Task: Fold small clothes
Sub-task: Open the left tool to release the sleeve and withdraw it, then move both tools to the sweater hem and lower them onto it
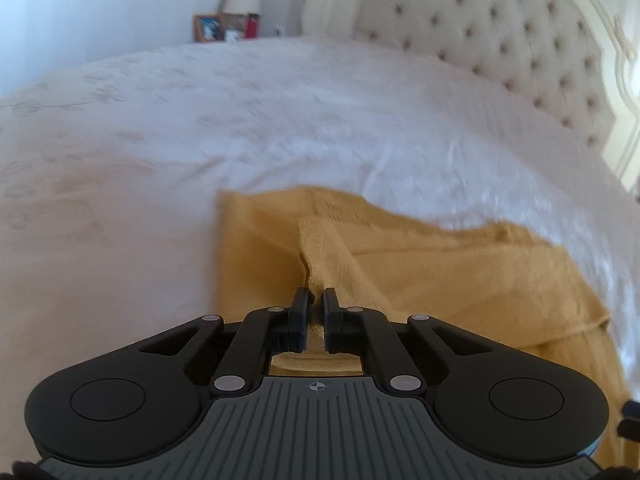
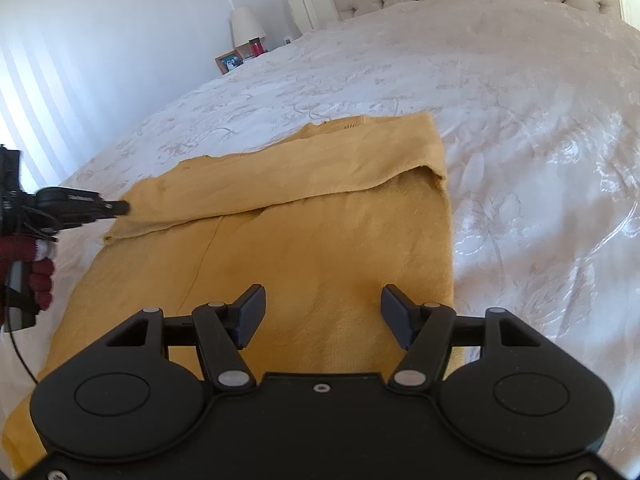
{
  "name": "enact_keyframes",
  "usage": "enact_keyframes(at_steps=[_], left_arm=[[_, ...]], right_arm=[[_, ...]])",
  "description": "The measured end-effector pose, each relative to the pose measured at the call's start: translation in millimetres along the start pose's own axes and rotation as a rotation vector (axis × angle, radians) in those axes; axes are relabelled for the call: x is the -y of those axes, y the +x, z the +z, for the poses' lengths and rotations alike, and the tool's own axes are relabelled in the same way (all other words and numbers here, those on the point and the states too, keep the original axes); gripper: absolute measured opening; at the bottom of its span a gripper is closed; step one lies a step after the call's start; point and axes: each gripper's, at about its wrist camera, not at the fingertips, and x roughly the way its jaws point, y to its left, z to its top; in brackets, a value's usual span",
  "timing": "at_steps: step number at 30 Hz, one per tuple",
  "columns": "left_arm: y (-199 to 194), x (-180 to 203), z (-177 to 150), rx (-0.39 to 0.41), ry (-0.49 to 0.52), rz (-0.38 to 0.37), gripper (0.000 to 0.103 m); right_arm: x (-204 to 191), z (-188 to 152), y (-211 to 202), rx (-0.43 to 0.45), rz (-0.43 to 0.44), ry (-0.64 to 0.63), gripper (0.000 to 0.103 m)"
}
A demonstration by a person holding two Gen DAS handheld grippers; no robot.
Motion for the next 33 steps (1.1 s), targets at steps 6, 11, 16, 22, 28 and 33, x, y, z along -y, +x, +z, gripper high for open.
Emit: enact_keyframes(at_steps=[6,11,16,22,28,33], left_arm=[[-0.7,-12.0,-5.2,-0.044,0.025,0.019,0.008],[1.3,-9.9,-7.5,-0.069,0.039,0.088,0.01],[-11.7,6.0,0.6,0.088,0.088,0.178,0.048],[24.7,8.3,-0.8,-0.026,0.099,0.166,0.049],[43.2,-2.1,-9.5,-0.052,0.116,0.245,0.082],[18.6,-10.6,-5.4,-0.066,0.039,0.182,0.082]], right_arm=[[5.0,22.8,11.0,0.029,-0.028,-0.038,0.068],[12.1,62.7,32.8,0.087,-0.049,-0.051,0.068],[23.2,90.4,72.9,0.079,-0.041,-0.035,0.067],[44.3,81.5,111.5,-0.024,-0.151,-0.003,0.065],[46.2,76.8,108.1,-0.025,-0.161,-0.036,0.063],[43.5,79.2,96.1,-0.037,-0.16,-0.05,0.068]])
